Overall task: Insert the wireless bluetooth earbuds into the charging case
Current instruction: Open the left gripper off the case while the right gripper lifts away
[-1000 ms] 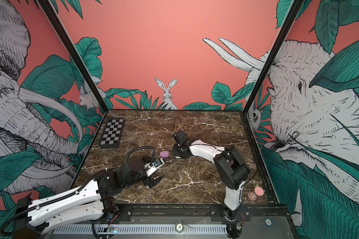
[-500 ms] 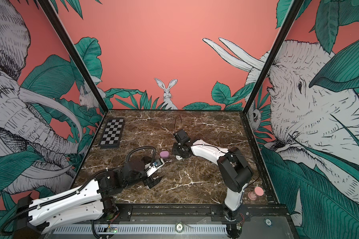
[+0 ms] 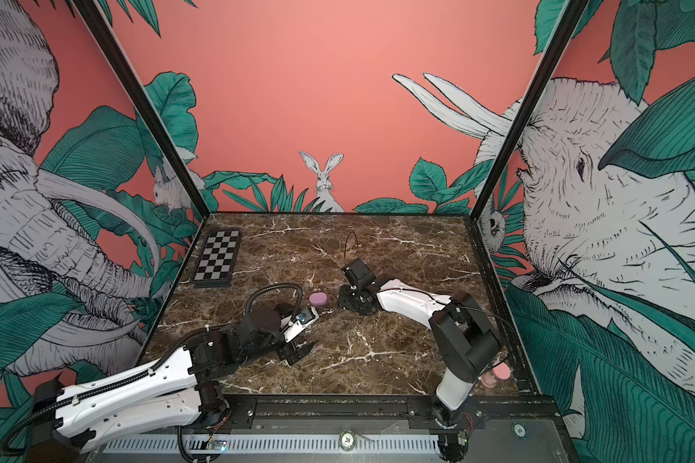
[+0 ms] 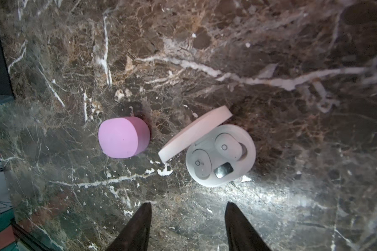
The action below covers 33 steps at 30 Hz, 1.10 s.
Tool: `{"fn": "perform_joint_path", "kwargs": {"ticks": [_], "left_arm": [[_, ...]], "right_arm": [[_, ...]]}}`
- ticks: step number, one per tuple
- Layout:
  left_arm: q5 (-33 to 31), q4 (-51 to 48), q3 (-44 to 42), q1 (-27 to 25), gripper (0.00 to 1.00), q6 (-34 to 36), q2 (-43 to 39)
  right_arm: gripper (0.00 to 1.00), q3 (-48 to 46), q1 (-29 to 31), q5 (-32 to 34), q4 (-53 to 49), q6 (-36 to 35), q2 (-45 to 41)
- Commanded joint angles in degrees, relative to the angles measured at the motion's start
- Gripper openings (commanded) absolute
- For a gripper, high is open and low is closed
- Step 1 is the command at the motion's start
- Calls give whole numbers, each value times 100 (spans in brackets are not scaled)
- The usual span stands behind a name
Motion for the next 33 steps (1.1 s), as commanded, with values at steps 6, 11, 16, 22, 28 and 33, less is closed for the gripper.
{"fn": "perform_joint_path", "kwargs": {"ticks": [6,11,16,22,28,33], "left_arm": [[-53,-87,174,-19,99,81,-47],[-140,-86,175,-19,99,96,-103],[-237,-88,132,-18,99,120,-206],[-263,-85,132,-19,99,155,-210],[-240,-116,139,-19,99,155,-201],[-4,-170,139,-19,99,155,-152]], "right_arm": [[88,605,-30,-168,0,-569,-333],[98,1382,-77,-279,-461,-812,123],[98,1992,-171,-504,-727,-877,599],[98,2350,-206,-638,-908,-982,984],[98,2540,-215,-699,-1058,-1045,1189],[98,2763,-233,-791,-1356,-1060,1405]]}}
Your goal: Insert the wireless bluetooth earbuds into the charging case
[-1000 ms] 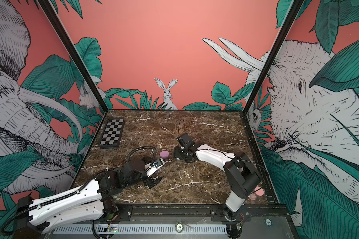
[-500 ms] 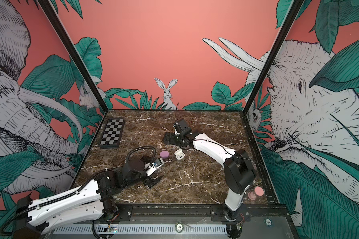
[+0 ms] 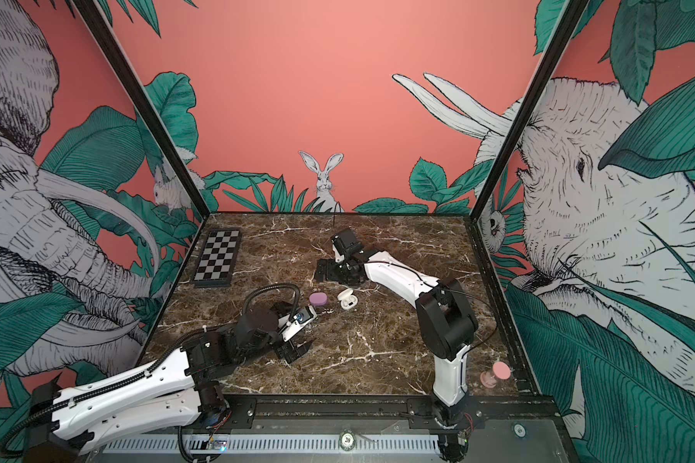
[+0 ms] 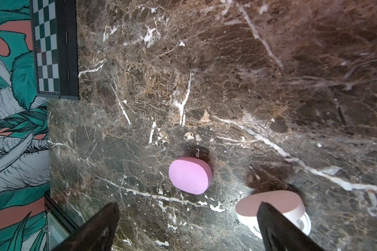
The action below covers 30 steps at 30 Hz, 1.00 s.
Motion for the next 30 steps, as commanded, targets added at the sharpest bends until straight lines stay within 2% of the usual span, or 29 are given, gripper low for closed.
{"fn": "perform_joint_path", "kwargs": {"ticks": [1,6,30], "left_arm": [[194,-149,154,-19,99,48,-6],[214,-187,179,-19,99,53,26],[258,-171,174,-21,99,67,48]], "right_arm": [[98,227,-19,-56,-333,-88,178],[98,386,-20,-13,-605,-131,339],[98,350,-27,-43,-642,-103,450]]}}
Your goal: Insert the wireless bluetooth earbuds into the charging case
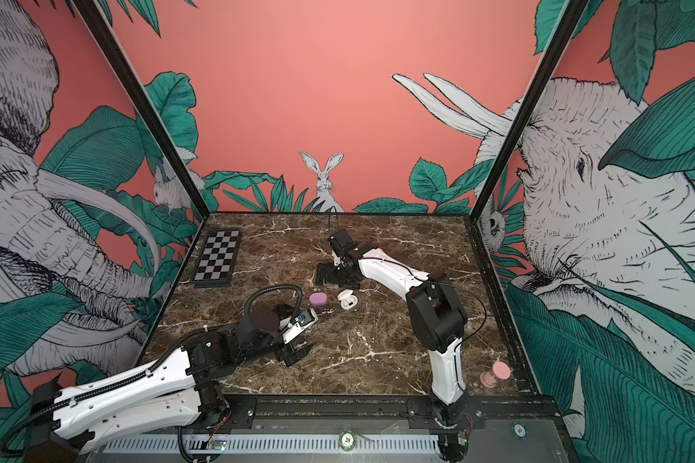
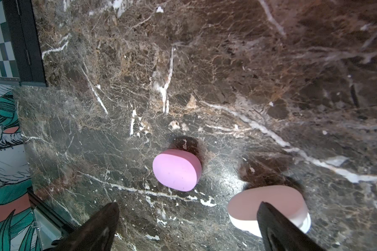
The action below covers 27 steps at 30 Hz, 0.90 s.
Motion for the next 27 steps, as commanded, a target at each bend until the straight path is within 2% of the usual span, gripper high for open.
{"fn": "perform_joint_path", "kwargs": {"ticks": [1,27], "left_arm": [[60,-44,169,-22,99,53,5],[297,-106,198,-21,99,37,148]], "right_arm": [[98,1,-23,-1,-43,-33,19],[98,-89,-31,63,-69,-44,63]]}}
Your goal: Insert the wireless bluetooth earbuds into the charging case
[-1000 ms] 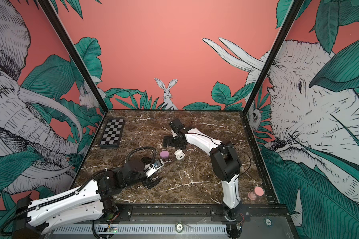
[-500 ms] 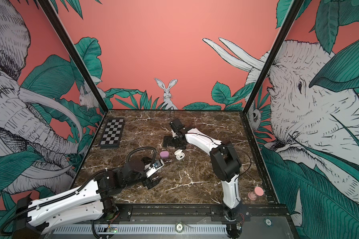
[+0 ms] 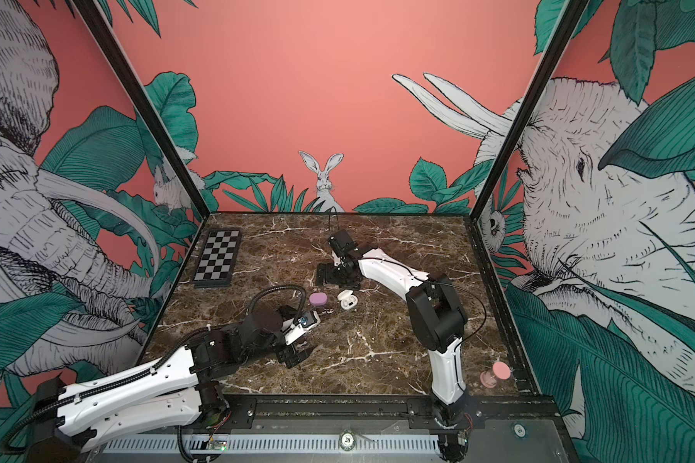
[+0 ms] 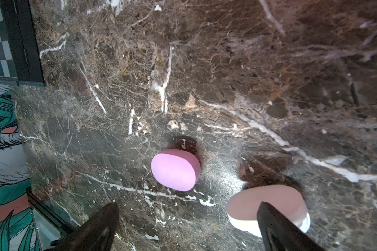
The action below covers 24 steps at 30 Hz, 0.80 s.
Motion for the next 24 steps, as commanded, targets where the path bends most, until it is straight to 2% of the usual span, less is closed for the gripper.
{"fn": "perform_joint_path", "kwargs": {"ticks": [1,24], "left_arm": [[91,-73,178,-11,99,37,-7],[111,-57,185,-17,99,51,17]], "right_arm": [[98,-71,-29,56,-65,-46,55],[98,-183,-31,73,-126,-52,-49]]}}
